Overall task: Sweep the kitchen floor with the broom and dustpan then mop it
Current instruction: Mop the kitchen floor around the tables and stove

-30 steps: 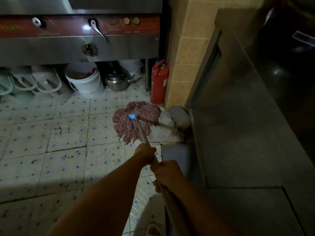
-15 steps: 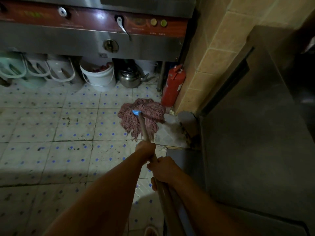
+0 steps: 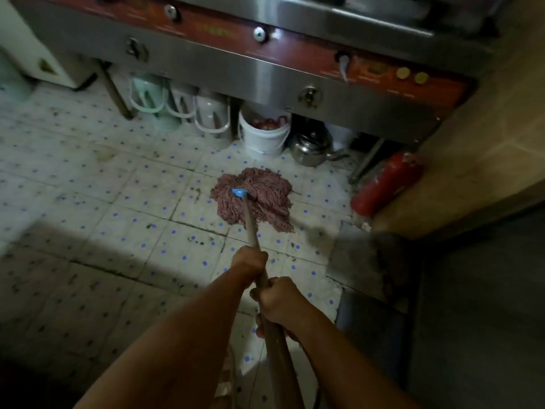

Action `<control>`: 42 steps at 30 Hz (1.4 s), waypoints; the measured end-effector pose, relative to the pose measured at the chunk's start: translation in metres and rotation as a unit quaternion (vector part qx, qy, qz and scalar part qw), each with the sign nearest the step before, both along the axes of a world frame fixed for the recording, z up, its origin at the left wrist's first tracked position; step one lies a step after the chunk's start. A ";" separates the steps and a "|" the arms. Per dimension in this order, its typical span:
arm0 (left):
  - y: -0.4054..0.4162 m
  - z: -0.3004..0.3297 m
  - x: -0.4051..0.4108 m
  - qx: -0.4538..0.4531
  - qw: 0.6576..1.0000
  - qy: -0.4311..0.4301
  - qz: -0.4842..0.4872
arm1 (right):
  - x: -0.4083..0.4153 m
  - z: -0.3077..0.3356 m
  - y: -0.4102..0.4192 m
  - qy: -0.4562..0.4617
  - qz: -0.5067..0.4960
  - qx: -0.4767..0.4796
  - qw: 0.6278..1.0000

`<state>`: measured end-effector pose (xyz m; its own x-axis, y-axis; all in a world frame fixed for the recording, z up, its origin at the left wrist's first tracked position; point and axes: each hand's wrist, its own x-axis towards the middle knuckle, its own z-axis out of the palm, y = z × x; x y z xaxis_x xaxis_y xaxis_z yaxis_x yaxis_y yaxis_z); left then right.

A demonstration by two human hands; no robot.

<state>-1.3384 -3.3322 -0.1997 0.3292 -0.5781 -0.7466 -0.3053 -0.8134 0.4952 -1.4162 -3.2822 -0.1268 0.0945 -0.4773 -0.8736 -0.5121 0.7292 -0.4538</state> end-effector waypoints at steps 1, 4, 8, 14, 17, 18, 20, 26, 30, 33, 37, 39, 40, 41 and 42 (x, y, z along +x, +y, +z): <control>-0.004 0.000 0.015 -0.002 1.000 -0.003 0.008 | 0.012 0.000 -0.007 0.000 0.015 0.004 1.000; -0.015 -0.005 0.064 0.003 0.999 -0.013 0.038 | 0.052 0.000 -0.027 -0.007 0.054 0.024 0.998; -0.035 -0.015 0.135 0.002 0.995 -0.024 0.099 | 0.116 -0.005 -0.056 -0.012 0.111 0.013 0.994; -0.069 -0.035 0.221 0.002 0.988 -0.057 0.141 | 0.204 -0.034 -0.098 -0.009 0.163 0.004 0.987; -0.085 -0.048 0.251 -0.005 0.987 -0.056 0.148 | 0.235 -0.049 -0.111 0.001 0.182 -0.014 0.983; -0.089 -0.050 0.254 -0.007 0.987 -0.049 0.152 | 0.238 -0.051 -0.117 -0.004 0.182 -0.013 0.983; -0.099 -0.054 0.264 -0.011 0.986 -0.050 0.158 | 0.244 -0.055 -0.130 -0.017 0.170 -0.001 0.985; -0.122 -0.058 0.274 -0.021 0.987 -0.042 0.154 | 0.249 -0.056 -0.155 -0.031 0.157 0.003 0.987; -0.122 -0.053 0.261 -0.012 0.984 -0.027 0.175 | 0.230 -0.048 -0.153 -0.054 0.117 0.026 0.991; -0.123 -0.043 0.242 -0.004 0.984 -0.033 0.173 | 0.211 -0.037 -0.154 -0.062 0.100 0.014 0.993; -0.125 -0.034 0.206 0.019 0.986 -0.045 0.159 | 0.178 -0.028 -0.152 -0.051 0.097 -0.026 0.994; -0.127 -0.030 0.184 0.029 0.985 -0.038 0.163 | 0.156 -0.024 -0.153 -0.053 0.093 -0.026 0.994; -0.129 -0.027 0.171 0.034 0.985 -0.038 0.166 | 0.143 -0.021 -0.155 -0.055 0.089 -0.022 0.994; -0.131 -0.025 0.160 0.038 0.984 -0.040 0.170 | 0.132 -0.018 -0.157 -0.055 0.085 -0.017 0.995; -0.133 -0.023 0.147 0.042 0.983 -0.039 0.175 | 0.118 -0.015 -0.160 -0.053 0.082 -0.012 0.995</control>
